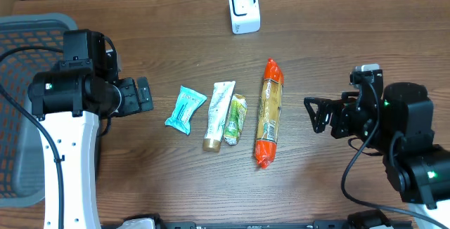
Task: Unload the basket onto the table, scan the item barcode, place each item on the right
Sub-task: 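Move the right gripper left toward the red-ended spaghetti pack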
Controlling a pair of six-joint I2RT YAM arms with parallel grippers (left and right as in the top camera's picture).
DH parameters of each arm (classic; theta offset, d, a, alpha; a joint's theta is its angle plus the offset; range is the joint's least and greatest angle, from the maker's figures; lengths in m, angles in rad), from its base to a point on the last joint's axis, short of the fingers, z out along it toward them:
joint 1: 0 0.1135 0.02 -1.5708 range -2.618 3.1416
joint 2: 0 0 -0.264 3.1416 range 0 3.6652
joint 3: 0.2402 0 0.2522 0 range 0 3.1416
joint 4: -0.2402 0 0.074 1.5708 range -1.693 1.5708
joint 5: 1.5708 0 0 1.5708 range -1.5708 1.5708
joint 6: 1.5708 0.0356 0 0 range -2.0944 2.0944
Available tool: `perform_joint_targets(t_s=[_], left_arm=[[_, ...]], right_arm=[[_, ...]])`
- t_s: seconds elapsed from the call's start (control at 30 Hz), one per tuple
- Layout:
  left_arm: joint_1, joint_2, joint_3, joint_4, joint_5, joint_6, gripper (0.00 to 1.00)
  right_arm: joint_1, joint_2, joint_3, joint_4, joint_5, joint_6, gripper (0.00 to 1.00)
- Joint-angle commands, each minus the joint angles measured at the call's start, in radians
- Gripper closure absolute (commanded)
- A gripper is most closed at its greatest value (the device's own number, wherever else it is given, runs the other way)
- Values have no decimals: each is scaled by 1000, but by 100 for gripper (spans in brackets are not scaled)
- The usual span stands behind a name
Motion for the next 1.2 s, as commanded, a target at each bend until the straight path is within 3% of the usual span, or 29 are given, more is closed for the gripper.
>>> perform_joint_targets(t_s=[0.0,1.17], left_arm=[[5,3,13,-3,-10,22,0],[5,3,13,-3,-10,22,1]], right_arm=[[-1,18,24,3,-6,-9,0],[-1,115,24,43,-9,-8,0]])
